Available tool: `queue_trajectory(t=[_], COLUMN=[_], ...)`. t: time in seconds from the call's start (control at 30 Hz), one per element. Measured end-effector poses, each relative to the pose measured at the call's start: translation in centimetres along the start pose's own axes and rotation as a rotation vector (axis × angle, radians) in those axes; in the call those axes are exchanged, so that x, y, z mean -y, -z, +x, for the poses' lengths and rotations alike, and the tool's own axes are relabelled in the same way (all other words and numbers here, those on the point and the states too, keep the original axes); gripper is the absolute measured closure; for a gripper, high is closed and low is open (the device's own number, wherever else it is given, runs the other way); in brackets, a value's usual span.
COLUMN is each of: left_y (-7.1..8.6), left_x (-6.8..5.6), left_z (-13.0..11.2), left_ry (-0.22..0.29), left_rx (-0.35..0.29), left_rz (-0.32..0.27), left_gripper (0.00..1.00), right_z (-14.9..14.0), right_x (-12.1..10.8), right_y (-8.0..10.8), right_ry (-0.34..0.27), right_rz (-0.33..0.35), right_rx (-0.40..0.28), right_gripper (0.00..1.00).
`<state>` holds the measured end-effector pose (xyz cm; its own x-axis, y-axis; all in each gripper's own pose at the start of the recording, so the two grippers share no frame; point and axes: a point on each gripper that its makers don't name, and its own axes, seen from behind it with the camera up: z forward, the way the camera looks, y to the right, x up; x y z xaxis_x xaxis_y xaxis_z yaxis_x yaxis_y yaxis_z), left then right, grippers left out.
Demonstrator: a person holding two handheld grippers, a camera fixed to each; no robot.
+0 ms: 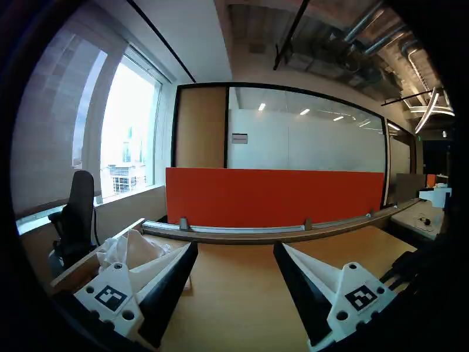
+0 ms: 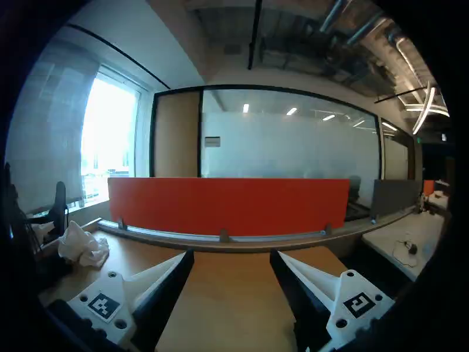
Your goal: Fold towel
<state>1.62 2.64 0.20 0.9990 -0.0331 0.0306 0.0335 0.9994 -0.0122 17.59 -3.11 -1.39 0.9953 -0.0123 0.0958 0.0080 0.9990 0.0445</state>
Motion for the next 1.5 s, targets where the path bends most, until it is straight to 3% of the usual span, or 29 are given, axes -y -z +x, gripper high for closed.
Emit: queue_trajectory(t=[0.27,0.67,1.5], left_y=[0.0,0.0,-0.5], left_x=[-0.2,0.6,3.3], left_z=[-0.5,-3.7,-12.4], left_ry=[-0.030,-0.062,-0.024], left_rx=[-0.034,-0.074,-0.104], left_rz=[-0.007,0.016,-0.004], left_gripper=[0.04,0.04,0.04], right_z=[0.0,-0.6,-6.6], right_x=[1.3,2.3,4.2], right_y=[0.3,-0.2,-0.7], right_ry=[-0.009,-0.004,-0.022], right_rz=[0.012,0.008,-0.018], right_rx=[-0.003,-0.003,0.002], right_gripper=[0.00,0.00,0.00])
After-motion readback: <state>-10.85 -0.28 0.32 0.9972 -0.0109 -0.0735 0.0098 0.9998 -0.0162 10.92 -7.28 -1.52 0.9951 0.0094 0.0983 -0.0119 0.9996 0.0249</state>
